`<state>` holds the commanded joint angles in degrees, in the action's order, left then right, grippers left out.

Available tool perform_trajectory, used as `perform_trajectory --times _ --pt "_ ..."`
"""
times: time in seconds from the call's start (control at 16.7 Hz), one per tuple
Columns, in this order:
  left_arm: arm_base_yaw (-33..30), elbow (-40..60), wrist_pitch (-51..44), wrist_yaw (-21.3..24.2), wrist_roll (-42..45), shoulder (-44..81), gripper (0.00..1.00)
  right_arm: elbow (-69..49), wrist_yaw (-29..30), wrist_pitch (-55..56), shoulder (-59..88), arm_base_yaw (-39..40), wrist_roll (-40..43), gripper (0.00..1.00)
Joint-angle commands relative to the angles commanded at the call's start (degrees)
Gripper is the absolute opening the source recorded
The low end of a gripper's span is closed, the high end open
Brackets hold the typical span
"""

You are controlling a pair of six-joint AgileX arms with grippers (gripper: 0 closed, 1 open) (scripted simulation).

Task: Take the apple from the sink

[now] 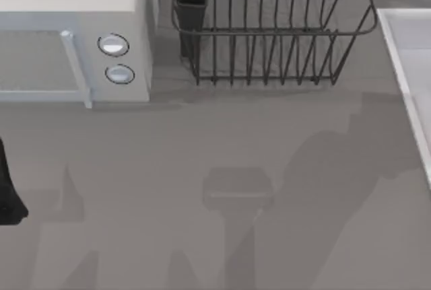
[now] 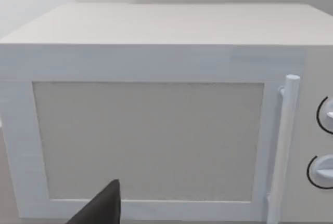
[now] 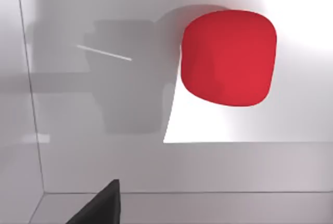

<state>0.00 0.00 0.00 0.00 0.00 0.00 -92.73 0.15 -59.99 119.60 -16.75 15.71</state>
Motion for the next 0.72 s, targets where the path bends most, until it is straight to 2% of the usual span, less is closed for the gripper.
perform_trajectory --times 0.54,0.72 --pt "0.00 0.00 0.00 0.00 0.00 0.00 1.00 -3.23 0.02 -2.02 4.34 -0.32 0.54 1.00" --pt "0.00 0.00 0.00 0.00 0.00 0.00 1.00 -1.47 0.04 1.88 7.01 -0.37 0.52 1.00"
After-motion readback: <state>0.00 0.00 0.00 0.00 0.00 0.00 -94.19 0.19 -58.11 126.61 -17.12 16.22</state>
